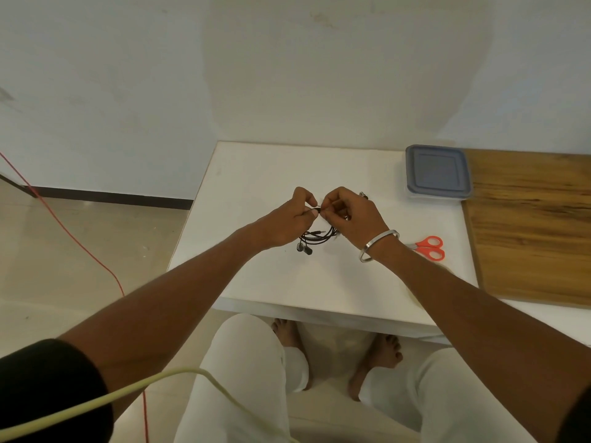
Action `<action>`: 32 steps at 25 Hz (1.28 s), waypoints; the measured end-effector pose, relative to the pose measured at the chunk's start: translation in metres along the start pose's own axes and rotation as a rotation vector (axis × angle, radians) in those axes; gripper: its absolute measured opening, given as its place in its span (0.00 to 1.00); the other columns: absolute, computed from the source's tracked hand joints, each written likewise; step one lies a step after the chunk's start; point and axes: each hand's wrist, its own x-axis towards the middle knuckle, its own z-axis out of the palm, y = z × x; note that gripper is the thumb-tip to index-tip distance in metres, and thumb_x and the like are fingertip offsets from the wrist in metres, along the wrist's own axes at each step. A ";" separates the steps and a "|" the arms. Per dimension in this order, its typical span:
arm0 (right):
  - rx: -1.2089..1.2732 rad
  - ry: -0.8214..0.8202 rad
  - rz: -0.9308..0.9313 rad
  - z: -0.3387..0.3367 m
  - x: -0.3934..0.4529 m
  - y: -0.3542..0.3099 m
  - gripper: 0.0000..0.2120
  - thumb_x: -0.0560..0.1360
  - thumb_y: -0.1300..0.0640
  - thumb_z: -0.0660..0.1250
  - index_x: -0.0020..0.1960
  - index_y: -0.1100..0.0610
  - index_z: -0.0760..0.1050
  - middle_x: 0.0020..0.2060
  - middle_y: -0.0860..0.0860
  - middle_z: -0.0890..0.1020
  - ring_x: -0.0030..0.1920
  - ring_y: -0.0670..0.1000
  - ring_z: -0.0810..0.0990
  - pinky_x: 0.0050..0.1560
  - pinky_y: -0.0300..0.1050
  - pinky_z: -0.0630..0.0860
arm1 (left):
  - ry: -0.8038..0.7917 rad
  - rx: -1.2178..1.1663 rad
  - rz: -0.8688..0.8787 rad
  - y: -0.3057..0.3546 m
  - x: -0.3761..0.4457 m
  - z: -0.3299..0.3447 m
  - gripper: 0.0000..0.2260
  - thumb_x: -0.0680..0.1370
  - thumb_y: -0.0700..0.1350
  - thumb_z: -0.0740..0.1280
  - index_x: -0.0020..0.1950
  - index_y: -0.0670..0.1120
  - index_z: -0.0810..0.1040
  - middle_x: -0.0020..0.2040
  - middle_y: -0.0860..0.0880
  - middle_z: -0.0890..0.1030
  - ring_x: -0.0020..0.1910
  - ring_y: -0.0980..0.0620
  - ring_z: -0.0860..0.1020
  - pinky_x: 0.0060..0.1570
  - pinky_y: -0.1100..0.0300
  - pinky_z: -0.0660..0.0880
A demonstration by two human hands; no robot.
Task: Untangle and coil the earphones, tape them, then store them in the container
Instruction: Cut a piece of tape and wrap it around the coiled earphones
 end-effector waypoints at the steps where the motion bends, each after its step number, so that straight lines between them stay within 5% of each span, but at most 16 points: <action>1: -0.011 0.002 0.002 0.000 0.000 0.000 0.04 0.73 0.59 0.69 0.47 0.54 0.76 0.38 0.58 0.81 0.32 0.45 0.75 0.36 0.32 0.74 | 0.002 0.007 0.003 0.000 0.000 0.000 0.04 0.83 0.41 0.55 0.56 0.44 0.61 0.33 0.49 0.67 0.36 0.48 0.63 0.40 0.52 0.64; 4: -0.050 0.008 0.005 0.001 0.000 0.000 0.04 0.74 0.59 0.68 0.49 0.56 0.78 0.40 0.58 0.82 0.35 0.52 0.78 0.38 0.33 0.75 | 0.000 0.039 0.011 -0.002 0.001 -0.001 0.03 0.83 0.42 0.55 0.56 0.45 0.61 0.33 0.50 0.67 0.35 0.49 0.63 0.38 0.53 0.64; 14: -0.091 -0.138 0.026 -0.001 0.000 0.002 0.08 0.77 0.61 0.65 0.53 0.62 0.79 0.39 0.48 0.79 0.36 0.41 0.77 0.37 0.23 0.71 | -0.045 0.236 0.114 -0.003 -0.001 -0.007 0.01 0.83 0.41 0.53 0.53 0.45 0.60 0.32 0.50 0.66 0.26 0.57 0.65 0.28 0.70 0.67; 16: -0.109 -0.196 0.028 -0.002 0.001 0.004 0.08 0.77 0.60 0.64 0.53 0.63 0.78 0.40 0.50 0.79 0.38 0.47 0.78 0.40 0.27 0.72 | -0.057 0.255 0.129 -0.001 -0.001 -0.007 0.01 0.83 0.40 0.53 0.53 0.44 0.60 0.33 0.49 0.66 0.26 0.57 0.66 0.28 0.72 0.68; 20: -0.136 -0.326 0.085 -0.007 0.002 0.006 0.11 0.79 0.58 0.61 0.54 0.62 0.78 0.44 0.62 0.80 0.43 0.53 0.76 0.50 0.49 0.75 | -0.063 0.275 0.146 0.001 -0.001 -0.004 0.01 0.83 0.40 0.52 0.52 0.43 0.59 0.33 0.48 0.65 0.24 0.59 0.66 0.26 0.74 0.67; 28: 0.030 -0.350 0.301 -0.006 0.001 0.004 0.12 0.80 0.58 0.57 0.56 0.60 0.77 0.40 0.46 0.77 0.40 0.41 0.73 0.42 0.34 0.67 | -0.027 0.305 0.154 -0.001 -0.001 0.006 0.01 0.83 0.39 0.52 0.53 0.44 0.60 0.34 0.43 0.67 0.26 0.55 0.62 0.28 0.60 0.65; 32: 0.089 -0.290 0.334 -0.003 0.000 0.004 0.11 0.80 0.55 0.58 0.51 0.59 0.78 0.36 0.47 0.75 0.38 0.43 0.71 0.40 0.34 0.65 | -0.014 0.271 0.131 0.001 0.000 0.008 0.01 0.83 0.38 0.52 0.53 0.43 0.60 0.33 0.44 0.66 0.26 0.53 0.62 0.29 0.58 0.65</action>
